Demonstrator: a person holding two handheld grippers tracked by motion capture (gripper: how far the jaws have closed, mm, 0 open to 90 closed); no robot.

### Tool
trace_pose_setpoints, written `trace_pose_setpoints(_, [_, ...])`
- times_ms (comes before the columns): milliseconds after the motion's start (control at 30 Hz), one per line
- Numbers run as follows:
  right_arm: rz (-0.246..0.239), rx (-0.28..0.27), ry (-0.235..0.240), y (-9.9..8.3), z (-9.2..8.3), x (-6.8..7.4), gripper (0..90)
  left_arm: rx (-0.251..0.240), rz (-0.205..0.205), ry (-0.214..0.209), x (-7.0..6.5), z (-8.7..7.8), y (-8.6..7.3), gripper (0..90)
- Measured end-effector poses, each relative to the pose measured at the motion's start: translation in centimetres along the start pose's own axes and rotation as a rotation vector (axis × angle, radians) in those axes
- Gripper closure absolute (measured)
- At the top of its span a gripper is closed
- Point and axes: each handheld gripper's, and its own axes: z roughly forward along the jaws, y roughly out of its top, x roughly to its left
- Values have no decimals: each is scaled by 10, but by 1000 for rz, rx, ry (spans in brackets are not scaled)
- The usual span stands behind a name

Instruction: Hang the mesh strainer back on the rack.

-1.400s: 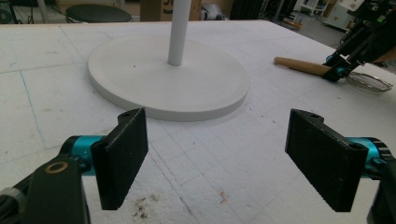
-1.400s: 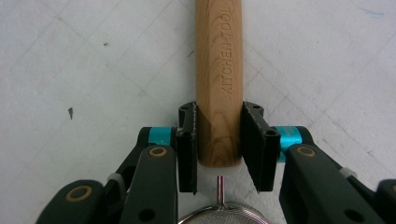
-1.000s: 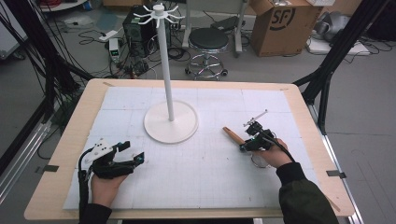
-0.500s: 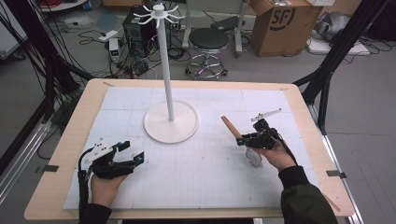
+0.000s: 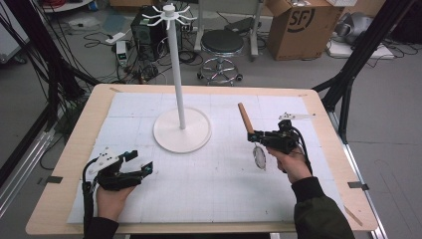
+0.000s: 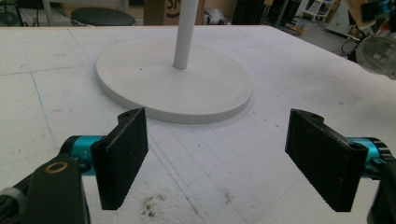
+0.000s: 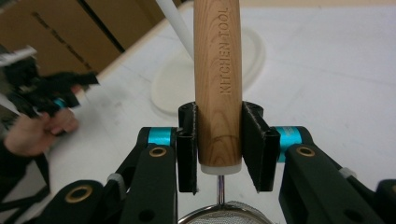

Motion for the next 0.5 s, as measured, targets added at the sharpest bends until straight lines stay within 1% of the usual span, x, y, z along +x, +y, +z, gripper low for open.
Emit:
trace_pose_setpoints(100, [-5, -58, 32, 6, 0, 8, 689, -1, -2, 0, 0, 0, 0, 218])
trace_pose_setpoints(133, [-6, -76, 52, 8, 1, 10, 689, -1, -2, 0, 0, 0, 0, 218])
trace_pose_setpoints(167, [-2, -93, 70, 10, 1, 12, 689, -3, -2, 1, 0, 0, 0, 218])
trace_pose_setpoints(233, [2, -128, 89, 16, 3, 15, 689, -3, -4, 0, 1, -1, 0, 218])
trace_pose_setpoints(367, [-2, -192, 106, 28, 4, 20, 689, -7, -7, 3, 1, -2, 0, 218])
trace_pose_setpoints(433, [-12, -209, 121, 32, 5, 24, 689, -7, -6, 3, 1, -2, 0, 217])
trace_pose_setpoints(467, [-23, -228, 113, 34, 6, 26, 689, -7, -7, 5, 1, -2, 0, 217])
trace_pose_setpoints(500, [-32, -239, 118, 35, 6, 27, 689, -7, -6, 2, 1, -2, 0, 217])
